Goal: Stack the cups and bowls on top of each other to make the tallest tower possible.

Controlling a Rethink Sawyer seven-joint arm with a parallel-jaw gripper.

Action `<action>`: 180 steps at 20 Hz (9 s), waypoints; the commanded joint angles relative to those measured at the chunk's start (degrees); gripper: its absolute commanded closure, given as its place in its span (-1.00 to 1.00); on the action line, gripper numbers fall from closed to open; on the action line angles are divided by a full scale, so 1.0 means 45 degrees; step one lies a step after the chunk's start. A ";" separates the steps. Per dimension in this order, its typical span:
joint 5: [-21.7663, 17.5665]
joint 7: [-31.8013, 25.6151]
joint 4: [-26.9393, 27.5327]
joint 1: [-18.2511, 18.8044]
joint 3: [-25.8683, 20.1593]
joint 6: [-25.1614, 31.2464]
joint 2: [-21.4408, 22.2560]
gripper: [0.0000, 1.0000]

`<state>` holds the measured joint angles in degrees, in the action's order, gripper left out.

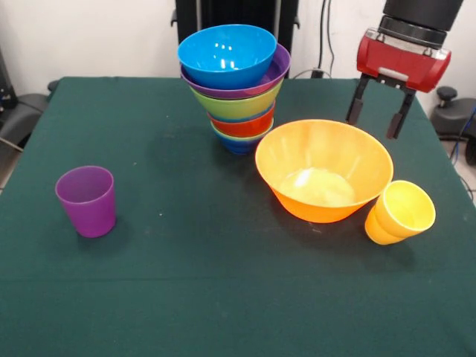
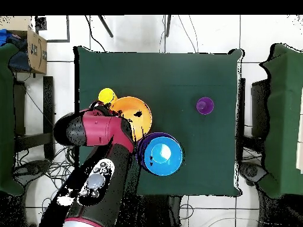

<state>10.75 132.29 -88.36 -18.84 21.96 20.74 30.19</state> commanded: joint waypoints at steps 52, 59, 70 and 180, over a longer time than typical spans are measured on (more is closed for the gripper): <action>-0.1371 0.0687 0.1142 -0.1694 0.0316 -0.1094 -0.2771 -1.00; -0.1208 0.1021 0.1046 -0.1912 0.0475 -0.1919 -0.3501 -1.00; -0.0882 0.0760 0.1218 -0.1671 0.0319 -0.1579 -0.3279 -1.00; -0.0165 0.0320 0.1600 -0.2545 0.2631 0.0170 -0.2836 1.00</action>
<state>13.82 132.29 -80.61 -32.01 37.35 16.12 16.22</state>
